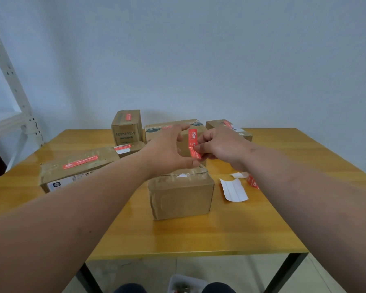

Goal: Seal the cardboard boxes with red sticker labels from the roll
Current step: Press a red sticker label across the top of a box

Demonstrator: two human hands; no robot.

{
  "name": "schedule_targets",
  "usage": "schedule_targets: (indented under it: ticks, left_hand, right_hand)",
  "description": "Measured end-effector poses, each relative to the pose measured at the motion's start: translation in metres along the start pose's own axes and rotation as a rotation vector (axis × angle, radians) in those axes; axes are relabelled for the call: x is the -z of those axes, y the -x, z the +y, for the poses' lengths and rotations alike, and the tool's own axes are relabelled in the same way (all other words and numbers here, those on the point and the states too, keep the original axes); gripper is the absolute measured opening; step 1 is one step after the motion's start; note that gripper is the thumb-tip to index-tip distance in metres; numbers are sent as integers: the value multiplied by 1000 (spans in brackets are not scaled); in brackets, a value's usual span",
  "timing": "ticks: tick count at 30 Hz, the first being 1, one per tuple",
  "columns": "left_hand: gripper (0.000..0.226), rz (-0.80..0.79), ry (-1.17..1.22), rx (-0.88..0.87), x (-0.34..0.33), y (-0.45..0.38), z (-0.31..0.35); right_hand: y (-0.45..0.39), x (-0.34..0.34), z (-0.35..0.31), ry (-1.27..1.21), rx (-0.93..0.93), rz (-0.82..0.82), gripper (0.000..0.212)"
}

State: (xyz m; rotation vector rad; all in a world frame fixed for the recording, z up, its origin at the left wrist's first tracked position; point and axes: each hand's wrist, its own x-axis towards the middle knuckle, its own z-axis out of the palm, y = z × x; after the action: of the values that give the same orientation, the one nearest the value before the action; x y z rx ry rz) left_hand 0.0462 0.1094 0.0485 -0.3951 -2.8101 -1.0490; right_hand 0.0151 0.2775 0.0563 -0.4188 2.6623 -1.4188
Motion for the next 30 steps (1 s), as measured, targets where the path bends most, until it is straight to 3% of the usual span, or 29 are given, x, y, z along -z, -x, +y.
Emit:
schedule_targets:
  ticks: [3,6,13,17,25,30]
  left_hand:
    - [65,15,-42,-48,-6,0,1]
    - [43,71,-75,-59,-9,1,1]
    - [33,118,-129,-70,-11,-2,1]
    - [7,149,-111,-45,-10,-6,0]
    - [5,27,302,170,-5,-10,-4]
    - [8,-37,474,247,2,-16,-7]
  right_hand:
    - [2,1,2,-17,-30,-37,4]
    - [2,3,7,-150,-83,-63,10]
    - [3,10,8,-250,-136,-169,13]
    - [1,10,7,-206,-111,-188,13]
    - [-1,2,3,71,-20,-15,15]
    - [-5,-2,0,22,16,40,14]
